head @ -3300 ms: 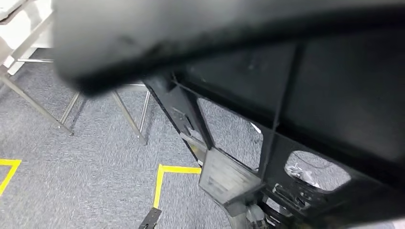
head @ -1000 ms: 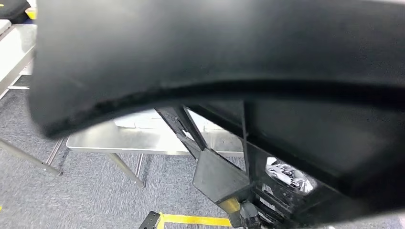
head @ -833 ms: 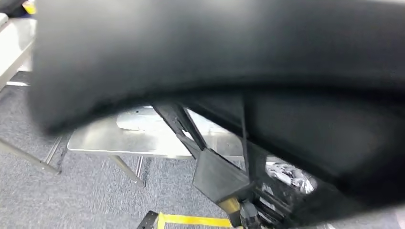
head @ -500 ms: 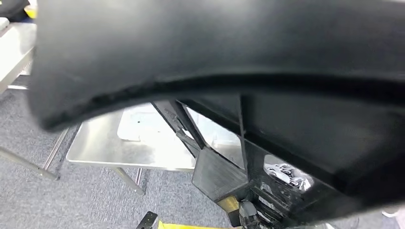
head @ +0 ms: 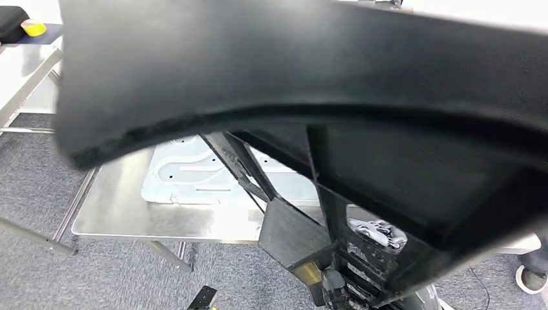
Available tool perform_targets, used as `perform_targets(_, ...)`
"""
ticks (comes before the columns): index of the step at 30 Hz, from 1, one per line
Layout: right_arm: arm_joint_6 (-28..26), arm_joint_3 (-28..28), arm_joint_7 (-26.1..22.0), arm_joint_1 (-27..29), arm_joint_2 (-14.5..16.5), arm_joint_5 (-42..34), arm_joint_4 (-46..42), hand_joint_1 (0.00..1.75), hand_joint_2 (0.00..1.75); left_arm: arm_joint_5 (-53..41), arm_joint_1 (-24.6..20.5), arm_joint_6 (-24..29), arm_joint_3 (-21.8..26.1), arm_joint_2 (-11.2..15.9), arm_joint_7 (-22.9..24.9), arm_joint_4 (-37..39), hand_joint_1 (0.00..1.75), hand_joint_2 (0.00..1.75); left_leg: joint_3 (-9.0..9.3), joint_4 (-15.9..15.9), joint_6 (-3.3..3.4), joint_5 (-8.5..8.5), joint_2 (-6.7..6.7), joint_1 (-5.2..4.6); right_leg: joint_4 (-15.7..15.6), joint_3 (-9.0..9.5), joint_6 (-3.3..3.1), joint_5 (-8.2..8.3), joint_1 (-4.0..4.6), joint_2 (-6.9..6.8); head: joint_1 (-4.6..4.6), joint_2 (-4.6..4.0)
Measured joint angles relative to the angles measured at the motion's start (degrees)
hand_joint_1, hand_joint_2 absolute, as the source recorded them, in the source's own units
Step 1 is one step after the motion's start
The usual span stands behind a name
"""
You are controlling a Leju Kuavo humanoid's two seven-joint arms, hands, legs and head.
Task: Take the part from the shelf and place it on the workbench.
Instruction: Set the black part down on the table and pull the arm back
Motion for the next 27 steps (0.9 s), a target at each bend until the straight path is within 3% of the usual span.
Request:
perform_targets(2,0.01,0.00,0.05,-0.05,0.01,0.01,0.07,1.75,1.75,0.01,-0.11,-0.04,0.00,0.05,0.00,0.00,0.00,1.75,1.44,-4.56,0.58,1.51,-0.03,-0.30,0.05,-0.06,0.48,-0.06,0.12,0.08,0.02,-0.01)
perform_targets(6,0.09,0.00,3.34,-1.12,-0.13,2.50,0.76,1.75,1.75,0.12,0.16,-0.42,0.00,0.17,0.07,0.00,0.00,1.75,1.97,-6.01,1.51,3.02,-0.02,0.02,0.76,-0.31,1.96,-0.98,0.24,0.05,0.19,-0.01)
perform_targets(7,0.24,0.00,5.04,-1.74,-0.27,3.95,1.07,1.75,1.75,0.15,0.18,-0.62,0.00,0.18,0.07,0.00,0.00,1.75,2.18,-6.35,1.73,3.36,0.04,0.20,2.59,-1.04,2.20,-2.34,0.24,0.00,0.34,-0.01)
perform_targets(10,1.61,-0.01,11.52,-3.95,-1.09,9.53,2.32,1.75,1.75,0.20,0.21,-1.14,0.00,0.20,0.09,0.00,0.00,1.75,1.80,-6.46,2.11,3.74,0.19,0.17,12.75,-5.23,2.65,-8.02,0.16,-0.10,0.60,-0.02)
perform_targets(11,2.31,-0.02,13.67,-4.64,-1.48,11.36,2.77,1.75,1.75,0.20,0.26,-1.25,0.00,0.22,0.12,0.00,0.00,1.75,1.63,-6.38,2.14,3.78,0.21,0.15,14.91,-6.02,2.76,-8.67,0.14,-0.10,0.60,-0.01)
perform_targets(12,3.16,-0.03,15.65,-5.54,-2.00,13.04,3.26,1.75,1.75,0.22,0.32,-1.38,0.00,0.24,0.16,0.00,0.00,1.75,1.50,-6.26,2.14,3.81,0.20,0.15,14.87,-5.75,2.83,-8.12,0.08,-0.10,0.61,-0.01)
perform_targets(13,4.25,-0.05,17.80,-6.74,-2.60,14.94,3.90,1.75,1.75,0.28,0.37,-1.55,0.00,0.26,0.20,0.00,0.00,1.75,1.41,-6.09,2.08,3.79,0.19,0.15,12.58,-4.38,2.86,-6.61,-0.02,-0.11,0.61,-0.02)
perform_targets(15,6.63,-0.11,21.68,-9.63,-3.80,18.65,5.50,1.75,1.75,0.56,0.41,-1.82,0.00,0.30,0.22,0.00,0.00,1.75,1.22,-5.48,1.76,3.60,0.16,0.05,4.83,-0.17,2.79,-3.44,-0.14,-0.11,0.62,-0.01)
perform_targets(16,7.63,-0.14,23.09,-10.93,-4.32,20.20,6.36,1.75,1.75,0.75,0.40,-1.91,0.00,0.33,0.22,0.00,0.00,1.75,1.06,-5.19,1.51,3.51,0.14,-0.04,1.98,1.24,2.60,-2.68,-0.07,-0.11,0.58,-0.01)
perform_targets(17,8.39,-0.17,24.09,-11.91,-4.79,21.44,7.24,1.75,1.75,0.91,0.41,-1.97,0.00,0.38,0.22,0.00,0.00,1.75,0.92,-4.99,1.24,3.47,0.13,-0.11,0.50,1.89,2.35,-2.53,0.03,-0.10,0.56,-0.01)
perform_targets(21,9.90,-0.20,26.40,-14.81,-6.15,24.69,10.84,1.75,1.75,1.51,0.59,-2.15,0.00,0.58,0.22,0.00,0.00,1.75,0.26,-4.13,0.19,2.99,0.08,-0.03,-0.07,2.04,1.08,-2.23,0.00,-0.18,0.50,-0.02)
perform_targets(23,10.43,-0.20,27.49,-16.20,-6.76,26.23,12.79,1.75,1.75,1.92,0.63,-2.21,0.00,0.68,0.22,0.00,0.00,1.75,-1.97,0.58,-0.37,0.19,0.07,0.13,-0.24,2.11,0.61,-1.99,-0.21,-0.29,0.36,-0.02)
perform_targets(25,10.80,-0.20,29.04,-16.90,-7.47,27.85,14.83,1.75,1.75,2.26,0.73,-2.32,0.00,0.69,0.22,0.00,0.00,1.75,-5.56,8.19,-0.72,-3.15,0.07,0.23,-0.21,2.04,0.44,-1.98,-0.19,-0.39,0.28,-0.02)
perform_targets(27,10.79,-0.25,30.80,-17.00,-8.25,29.12,16.88,1.75,1.75,2.49,0.94,-2.48,0.00,0.71,0.25,0.00,0.00,1.75,-7.51,11.88,-0.78,-3.63,0.08,0.26,-0.14,2.04,0.38,-2.08,-0.16,-0.47,0.30,-0.02)
